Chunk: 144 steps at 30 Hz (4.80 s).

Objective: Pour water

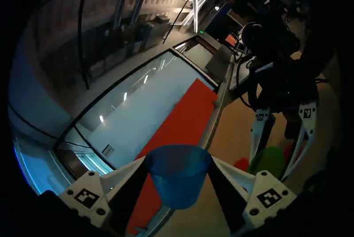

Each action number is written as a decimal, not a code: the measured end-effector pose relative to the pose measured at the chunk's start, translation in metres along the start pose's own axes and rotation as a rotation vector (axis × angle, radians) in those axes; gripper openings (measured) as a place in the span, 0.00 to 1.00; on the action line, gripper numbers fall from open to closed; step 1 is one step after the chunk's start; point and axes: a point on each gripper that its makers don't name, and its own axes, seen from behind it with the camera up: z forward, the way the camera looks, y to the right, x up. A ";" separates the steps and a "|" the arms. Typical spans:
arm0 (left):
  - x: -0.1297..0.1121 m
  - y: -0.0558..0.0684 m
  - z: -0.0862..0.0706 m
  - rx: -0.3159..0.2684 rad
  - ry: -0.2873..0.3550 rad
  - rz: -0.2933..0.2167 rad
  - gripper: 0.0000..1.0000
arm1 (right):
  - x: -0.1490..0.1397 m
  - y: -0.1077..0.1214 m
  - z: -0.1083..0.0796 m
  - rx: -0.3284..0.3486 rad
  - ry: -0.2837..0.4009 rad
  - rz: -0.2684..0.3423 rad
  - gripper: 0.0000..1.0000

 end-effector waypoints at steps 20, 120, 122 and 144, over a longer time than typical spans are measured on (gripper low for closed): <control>0.008 -0.005 0.001 0.019 0.003 0.121 0.88 | 0.004 0.003 0.001 -0.001 0.011 0.000 0.91; 0.034 -0.001 -0.001 0.036 0.019 0.393 0.88 | 0.016 0.012 -0.008 -0.021 0.045 0.001 0.90; 0.034 -0.001 0.000 0.037 0.018 0.401 0.88 | 0.016 0.012 -0.008 -0.021 0.046 0.000 0.90; 0.037 -0.005 0.001 0.039 0.015 0.461 0.88 | 0.018 0.012 -0.009 -0.021 0.049 -0.006 0.90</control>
